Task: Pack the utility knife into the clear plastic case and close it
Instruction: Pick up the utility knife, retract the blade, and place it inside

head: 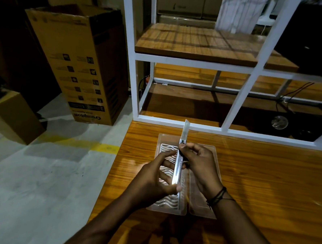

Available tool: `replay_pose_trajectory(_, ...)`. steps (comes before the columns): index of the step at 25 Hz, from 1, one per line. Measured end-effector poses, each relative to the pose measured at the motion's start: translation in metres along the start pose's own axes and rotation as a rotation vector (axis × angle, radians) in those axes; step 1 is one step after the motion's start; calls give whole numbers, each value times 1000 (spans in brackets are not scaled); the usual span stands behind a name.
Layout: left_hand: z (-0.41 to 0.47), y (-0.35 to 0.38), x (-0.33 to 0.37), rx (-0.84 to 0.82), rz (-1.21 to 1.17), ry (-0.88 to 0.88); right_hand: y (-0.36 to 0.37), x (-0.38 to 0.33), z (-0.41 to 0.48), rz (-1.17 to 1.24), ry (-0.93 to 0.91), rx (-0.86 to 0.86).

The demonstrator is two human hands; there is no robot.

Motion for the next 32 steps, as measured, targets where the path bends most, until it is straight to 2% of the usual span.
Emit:
replay_pose_trajectory(3, -6, 1, 3, -75, 137, 103, -2, -1, 6, -2, -15, 1)
replay_pose_trajectory(9, -5, 1, 1, -66, 79, 161, 2, -1, 12, 0, -34, -7)
replay_pose_trajectory(32, 7, -5, -5, -52, 84, 197, 5, -9, 2, -1, -129, -74)
Point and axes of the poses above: each hand's wrist, its own z-axis towards the middle knuckle, its own y-axis out of the palm, x = y × z, the point moved 4 cm from there along z, towards the middle knuckle, and after that the axes turned 4 degrees about -y, right-handed, at the moved point
